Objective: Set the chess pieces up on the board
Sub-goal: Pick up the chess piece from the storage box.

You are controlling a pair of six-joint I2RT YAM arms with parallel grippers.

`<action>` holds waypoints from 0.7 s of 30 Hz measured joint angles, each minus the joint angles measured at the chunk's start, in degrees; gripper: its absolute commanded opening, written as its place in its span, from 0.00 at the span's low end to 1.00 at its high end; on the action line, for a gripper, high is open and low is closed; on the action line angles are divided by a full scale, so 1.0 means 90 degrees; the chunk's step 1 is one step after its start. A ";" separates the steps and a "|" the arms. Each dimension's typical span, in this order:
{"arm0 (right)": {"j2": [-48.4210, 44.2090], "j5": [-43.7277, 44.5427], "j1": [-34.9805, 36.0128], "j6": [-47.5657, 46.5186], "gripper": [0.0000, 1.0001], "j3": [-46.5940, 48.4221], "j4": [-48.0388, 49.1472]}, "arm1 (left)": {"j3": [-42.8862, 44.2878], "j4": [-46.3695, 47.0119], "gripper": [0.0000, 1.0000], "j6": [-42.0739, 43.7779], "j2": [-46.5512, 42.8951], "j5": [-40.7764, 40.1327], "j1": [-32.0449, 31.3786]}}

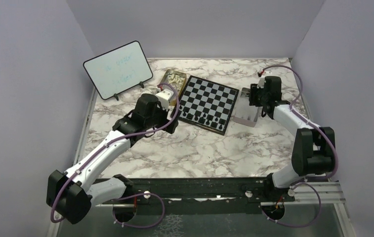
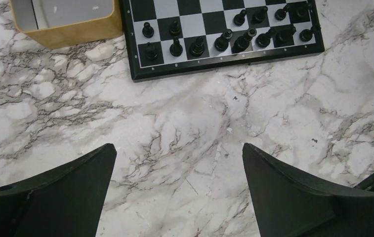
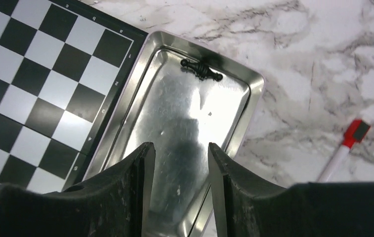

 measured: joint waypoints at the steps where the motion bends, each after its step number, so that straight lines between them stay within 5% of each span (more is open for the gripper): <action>1: 0.0180 -0.0085 0.0000 -0.0260 0.48 0.0095 0.0051 | -0.0141 0.0078 0.99 -0.0002 -0.0112 -0.0058 0.0000; 10: 0.1270 -0.0282 0.0007 -0.2004 0.48 0.0624 0.0321 | -0.0651 0.0437 0.99 0.0002 -0.0719 -0.0304 -0.0002; 21: 0.1977 -0.0289 0.0007 -0.2800 0.48 0.0736 0.0707 | -0.0651 0.0517 0.99 0.0036 -0.0760 -0.0393 -0.0015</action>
